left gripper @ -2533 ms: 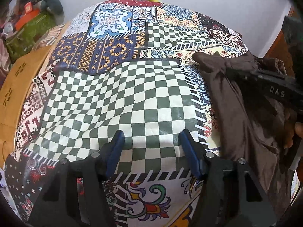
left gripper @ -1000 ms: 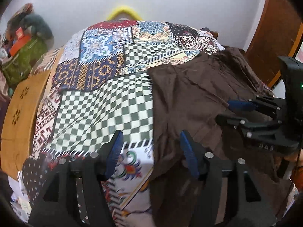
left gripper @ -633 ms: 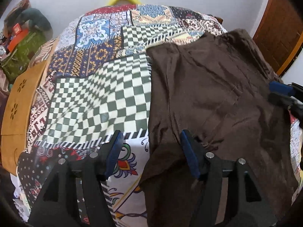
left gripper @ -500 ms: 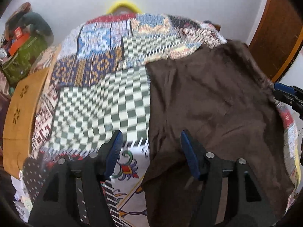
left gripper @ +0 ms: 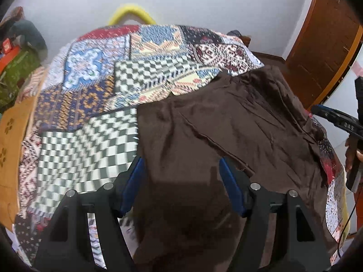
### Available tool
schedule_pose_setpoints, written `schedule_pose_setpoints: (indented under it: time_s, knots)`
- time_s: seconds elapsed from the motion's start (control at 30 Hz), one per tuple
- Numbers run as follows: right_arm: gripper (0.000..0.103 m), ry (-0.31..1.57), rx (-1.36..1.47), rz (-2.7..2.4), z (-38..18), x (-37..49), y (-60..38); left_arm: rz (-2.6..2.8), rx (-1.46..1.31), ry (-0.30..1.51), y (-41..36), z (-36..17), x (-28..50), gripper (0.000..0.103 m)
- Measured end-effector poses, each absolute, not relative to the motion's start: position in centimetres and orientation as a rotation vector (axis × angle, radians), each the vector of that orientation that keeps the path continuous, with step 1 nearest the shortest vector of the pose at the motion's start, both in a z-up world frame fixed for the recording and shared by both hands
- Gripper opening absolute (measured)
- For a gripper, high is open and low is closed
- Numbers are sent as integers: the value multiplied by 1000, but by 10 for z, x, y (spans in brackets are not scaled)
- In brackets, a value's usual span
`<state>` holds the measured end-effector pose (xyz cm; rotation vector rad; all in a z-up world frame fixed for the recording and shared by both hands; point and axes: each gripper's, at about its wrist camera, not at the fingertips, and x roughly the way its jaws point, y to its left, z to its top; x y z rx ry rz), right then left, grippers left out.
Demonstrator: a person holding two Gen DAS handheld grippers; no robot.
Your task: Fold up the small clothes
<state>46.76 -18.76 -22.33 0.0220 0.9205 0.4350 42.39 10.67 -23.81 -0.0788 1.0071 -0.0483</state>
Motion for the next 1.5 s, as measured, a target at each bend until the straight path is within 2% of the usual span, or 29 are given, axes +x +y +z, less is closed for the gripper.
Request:
schedule_pose_setpoints:
  time_s: [0.23, 0.3, 0.33, 0.37, 0.43, 0.7, 0.9, 1.33, 1.4, 1.47, 1.5]
  knots:
    - [44, 972, 37, 442, -247, 498, -178, -64, -41, 1017, 98, -260, 431, 65]
    - [33, 951, 52, 459, -247, 498, -178, -64, -38, 1014, 99, -260, 430, 65]
    - [18, 940, 50, 458, -245, 497, -177, -64, -41, 1014, 99, -260, 430, 65]
    - [9, 930, 41, 457, -242, 496, -177, -61, -43, 1015, 100, -261, 431, 65]
    - [6, 913, 22, 457, -237, 493, -176, -58, -51, 1017, 101, -260, 432, 65]
    - [5, 801, 48, 482, -177, 471, -182, -23, -35, 965, 102, -235, 419, 65]
    - [5, 752, 28, 579, -138, 453, -151, -9, -23, 940, 105, -216, 403, 65]
    - [8, 926, -66, 732, -207, 445, -29, 24, -2, 953, 125, -212, 376, 65]
    - [11, 968, -86, 745, -213, 444, -21, 27, -2, 961, 127, -213, 375, 65]
    - [23, 979, -95, 753, -210, 440, -20, 30, -3, 963, 127, -213, 375, 65]
    - [25, 961, -89, 760, -204, 437, -24, 30, -4, 963, 127, -213, 375, 65]
